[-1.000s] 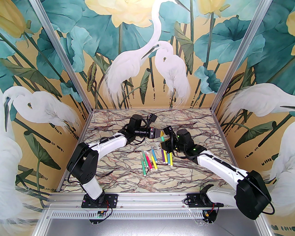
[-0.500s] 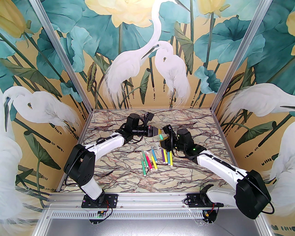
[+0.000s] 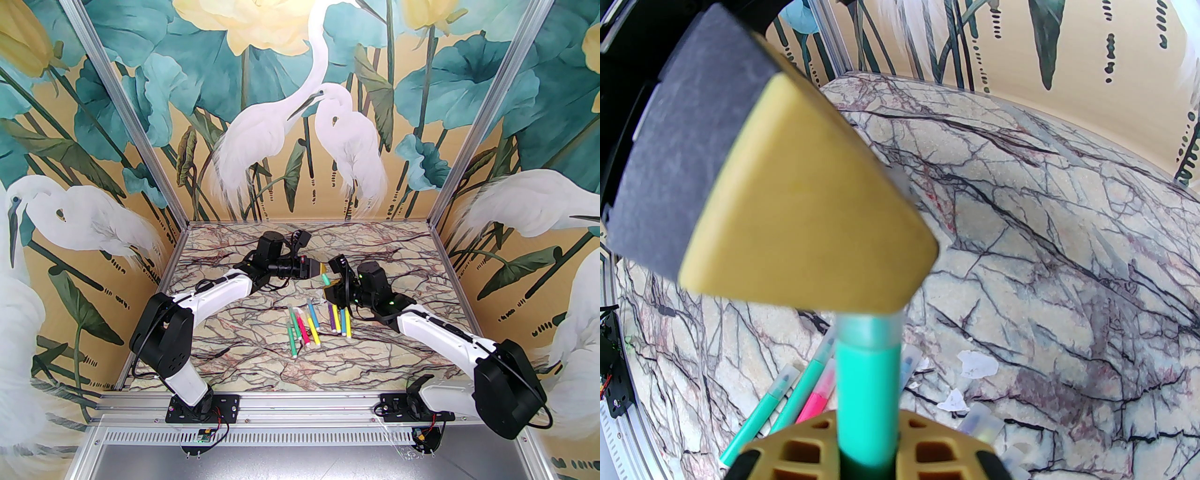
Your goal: Open the pen caps
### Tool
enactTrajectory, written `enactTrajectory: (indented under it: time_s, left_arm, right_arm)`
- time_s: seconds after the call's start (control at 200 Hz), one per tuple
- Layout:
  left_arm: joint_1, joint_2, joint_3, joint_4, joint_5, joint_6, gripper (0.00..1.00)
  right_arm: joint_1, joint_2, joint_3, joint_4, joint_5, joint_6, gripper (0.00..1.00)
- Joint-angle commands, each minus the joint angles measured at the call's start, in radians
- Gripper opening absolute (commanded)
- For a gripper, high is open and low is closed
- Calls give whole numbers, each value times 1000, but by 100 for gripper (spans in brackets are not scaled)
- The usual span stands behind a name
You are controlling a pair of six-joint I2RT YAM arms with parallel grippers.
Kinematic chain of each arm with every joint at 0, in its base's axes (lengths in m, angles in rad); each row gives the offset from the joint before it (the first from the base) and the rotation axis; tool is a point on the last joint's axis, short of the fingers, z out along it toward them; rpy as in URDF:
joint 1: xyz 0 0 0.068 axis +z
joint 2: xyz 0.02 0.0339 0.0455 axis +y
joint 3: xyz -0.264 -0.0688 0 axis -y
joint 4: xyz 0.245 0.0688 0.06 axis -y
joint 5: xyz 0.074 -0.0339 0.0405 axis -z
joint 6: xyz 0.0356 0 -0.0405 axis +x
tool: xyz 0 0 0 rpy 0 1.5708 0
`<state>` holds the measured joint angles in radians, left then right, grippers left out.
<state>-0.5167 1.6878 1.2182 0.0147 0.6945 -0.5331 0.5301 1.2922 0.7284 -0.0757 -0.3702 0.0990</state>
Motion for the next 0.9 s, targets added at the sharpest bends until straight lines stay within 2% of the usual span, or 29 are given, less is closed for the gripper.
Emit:
enactTrajectory:
  time_s: [0.0,0.135,0.24,0.365,0.48,0.6,0.685,0.825,0.895]
  left_arm:
    - [80,-59,60,10,-172,47,0]
    - [82,-75,62,-3,-201,65,0]
    - [83,-85,69,-49,-234,96,0]
    - [87,-100,82,-190,-377,169,0]
    - [103,-114,80,-307,-488,233,0]
    - [143,-114,72,-413,-561,276,0]
    - [196,-118,47,-448,-547,289,0]
    - [281,-124,-9,-475,-542,321,0]
    - [305,-108,-14,-510,-596,349,0]
  right_arm:
    - [-1,19,-21,-128,-4,-16,0]
    - [-2,30,-15,-137,6,-18,0]
    - [-2,43,3,-148,66,-15,0]
    - [-11,78,51,-164,211,31,0]
    - [-50,126,120,-210,282,64,0]
    - [-113,167,196,-272,329,82,0]
    - [-180,193,246,-304,365,95,0]
    - [-248,256,330,-374,514,88,0]
    - [-274,292,364,-397,562,74,0]
